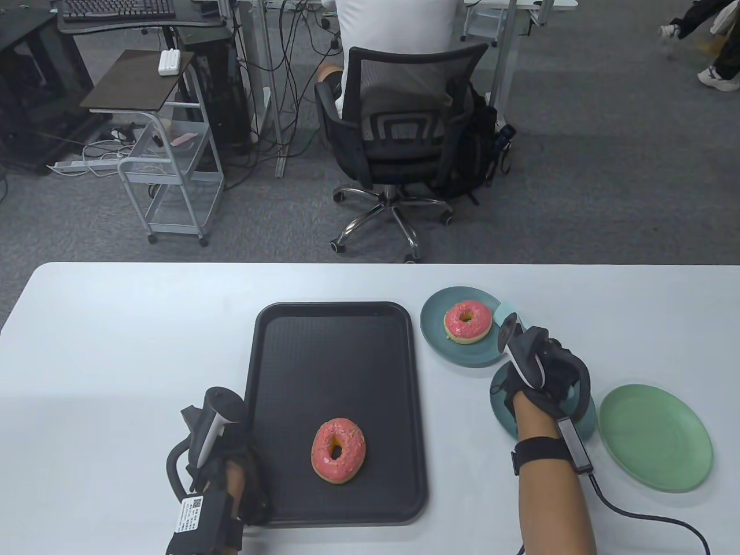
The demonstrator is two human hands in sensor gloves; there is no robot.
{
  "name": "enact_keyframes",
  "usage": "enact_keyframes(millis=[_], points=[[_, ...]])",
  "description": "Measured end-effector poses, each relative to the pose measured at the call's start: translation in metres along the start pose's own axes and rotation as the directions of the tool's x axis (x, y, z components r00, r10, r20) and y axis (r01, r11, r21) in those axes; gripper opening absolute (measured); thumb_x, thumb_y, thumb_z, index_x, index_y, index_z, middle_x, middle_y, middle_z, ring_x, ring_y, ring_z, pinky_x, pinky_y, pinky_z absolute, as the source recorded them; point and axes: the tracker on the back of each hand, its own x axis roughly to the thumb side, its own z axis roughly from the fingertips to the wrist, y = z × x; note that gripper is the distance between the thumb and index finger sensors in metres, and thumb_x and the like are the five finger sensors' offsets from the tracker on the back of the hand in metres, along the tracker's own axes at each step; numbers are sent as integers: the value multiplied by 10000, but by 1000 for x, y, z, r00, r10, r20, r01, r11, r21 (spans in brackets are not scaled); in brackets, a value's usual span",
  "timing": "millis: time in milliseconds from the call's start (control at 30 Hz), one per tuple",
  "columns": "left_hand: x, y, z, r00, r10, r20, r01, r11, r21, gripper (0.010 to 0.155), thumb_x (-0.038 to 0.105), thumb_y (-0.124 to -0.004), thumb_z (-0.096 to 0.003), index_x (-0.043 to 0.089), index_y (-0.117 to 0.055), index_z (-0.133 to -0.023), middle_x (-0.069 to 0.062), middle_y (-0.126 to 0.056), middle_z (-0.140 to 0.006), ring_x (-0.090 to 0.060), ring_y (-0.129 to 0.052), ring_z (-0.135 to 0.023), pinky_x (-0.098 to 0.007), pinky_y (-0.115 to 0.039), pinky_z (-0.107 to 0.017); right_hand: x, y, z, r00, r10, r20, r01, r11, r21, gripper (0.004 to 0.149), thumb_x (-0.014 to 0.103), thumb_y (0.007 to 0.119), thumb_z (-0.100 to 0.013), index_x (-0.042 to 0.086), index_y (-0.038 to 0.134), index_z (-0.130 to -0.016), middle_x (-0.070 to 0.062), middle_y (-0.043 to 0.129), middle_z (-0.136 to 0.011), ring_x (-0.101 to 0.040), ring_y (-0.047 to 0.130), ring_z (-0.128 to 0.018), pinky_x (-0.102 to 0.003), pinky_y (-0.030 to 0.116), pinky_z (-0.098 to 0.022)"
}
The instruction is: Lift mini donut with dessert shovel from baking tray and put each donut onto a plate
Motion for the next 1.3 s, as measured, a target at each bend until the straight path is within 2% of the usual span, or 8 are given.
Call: enact_keyframes(millis=[267, 400, 500, 667, 833, 933, 1033, 1300], points=[[0, 0, 0, 1000, 4, 3, -4, 1000, -1, 638, 417, -714, -426, 307, -454, -999, 15, -730, -742, -169, -882, -491, -420, -771, -453, -32, -8, 3, 988, -154, 34, 153, 988, 18, 591, 400, 834, -463, 171, 658, -979, -155, 921, -705, -298, 945, -413, -432, 883, -280], [-1, 0, 0, 1000, 9, 5, -9, 1000, -3, 638, 424, -711, -426, 315, -451, -998, 18, -729, -742, -168, -882, -490, -419, -769, -450, -41, -21, 26, 921, -310, 234, 304, 951, 64, 591, 432, 837, -446, 188, 685, -962, -151, 944, -656, -290, 950, -365, -425, 884, -245], [-2, 0, -1, 1000, 22, 10, -22, 1000, -8, 638, 426, -713, -428, 316, -450, -999, 20, -728, -743, -165, -880, -492, -412, -771, -446, -43, -35, 60, 823, -393, 410, 365, 919, 148, 586, 447, 842, -438, 190, 711, -948, -154, 963, -622, -290, 955, -334, -425, 885, -220], [-11, 1, -3, 996, 79, 41, -77, 996, -44, 658, 449, -710, -424, 350, -408, -1001, 35, -720, -749, -150, -877, -491, -387, -775, -425, -35, -41, 129, 675, -361, 643, 226, 931, 286, 580, 452, 853, -429, 190, 742, -935, -164, 980, -594, -302, 958, -309, -438, 882, -205], [-17, 1, -2, 988, 139, 73, -133, 988, -79, 707, 417, -709, -439, 537, -265, -977, 21, -699, -788, -161, -864, -522, -377, -766, -435, -19, -23, 176, 655, -186, 733, -19, 965, 263, 577, 460, 848, -427, 196, 752, -931, -160, 989, -588, -299, 965, -304, -438, 886, -207], [-16, 1, -1, 989, 125, 84, -119, 990, -72, 693, 403, -709, -439, 580, -290, -961, 18, -694, -800, -166, -862, -530, -381, -765, -440, -12, -15, 184, 658, -148, 739, -51, 970, 239, 579, 466, 834, -427, 204, 743, -936, -152, 988, -590, -293, 969, -305, -432, 891, -209], [-15, 0, -1, 990, 109, 83, -104, 992, -66, 688, 401, -708, -435, 577, -302, -961, 15, -696, -797, -167, -863, -525, -386, -768, -436, -4, -11, 186, 662, -219, 717, -21, 951, 309, 579, 454, 838, -429, 199, 741, -939, -165, 985, -591, -304, 964, -305, -442, 885, -210], [-14, 0, -1, 991, 112, 72, -107, 992, -65, 669, 398, -720, -434, 597, -340, -947, 15, -696, -795, -172, -864, -524, -391, -767, -437, 34, -12, 188, 632, -254, 733, 3, 946, 325, 579, 454, 837, -424, 215, 738, -942, -161, 982, -602, -303, 968, -316, -443, 890, -221]])
